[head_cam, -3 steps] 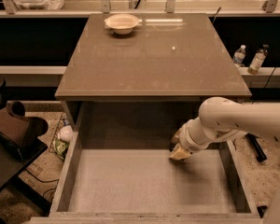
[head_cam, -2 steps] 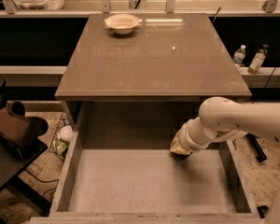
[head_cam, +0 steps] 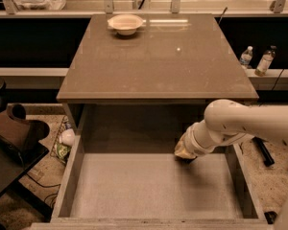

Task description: Pick rxbar blueberry from top drawer and place on counter

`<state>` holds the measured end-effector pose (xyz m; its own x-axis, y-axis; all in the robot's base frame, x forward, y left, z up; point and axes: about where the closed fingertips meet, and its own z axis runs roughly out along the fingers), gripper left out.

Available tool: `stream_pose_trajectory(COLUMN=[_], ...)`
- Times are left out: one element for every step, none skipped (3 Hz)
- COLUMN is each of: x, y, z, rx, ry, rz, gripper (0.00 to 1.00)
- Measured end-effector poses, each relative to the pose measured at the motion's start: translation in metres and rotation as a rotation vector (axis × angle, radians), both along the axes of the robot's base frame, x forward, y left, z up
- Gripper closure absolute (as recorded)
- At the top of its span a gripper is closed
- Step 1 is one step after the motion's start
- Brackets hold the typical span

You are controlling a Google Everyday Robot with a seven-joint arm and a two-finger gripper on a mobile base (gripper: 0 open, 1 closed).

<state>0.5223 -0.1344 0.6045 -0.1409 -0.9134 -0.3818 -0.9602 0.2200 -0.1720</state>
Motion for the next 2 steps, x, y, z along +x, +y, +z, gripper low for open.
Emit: stream_pose_trajectory(x=[0.002,0.008], y=[-0.007,-0.042], z=[0.012,0.052], rx=[0.026,0.025], ry=[-0.004,-0.024], rz=[-0.010,-0.049], gripper=[1.00,1.00])
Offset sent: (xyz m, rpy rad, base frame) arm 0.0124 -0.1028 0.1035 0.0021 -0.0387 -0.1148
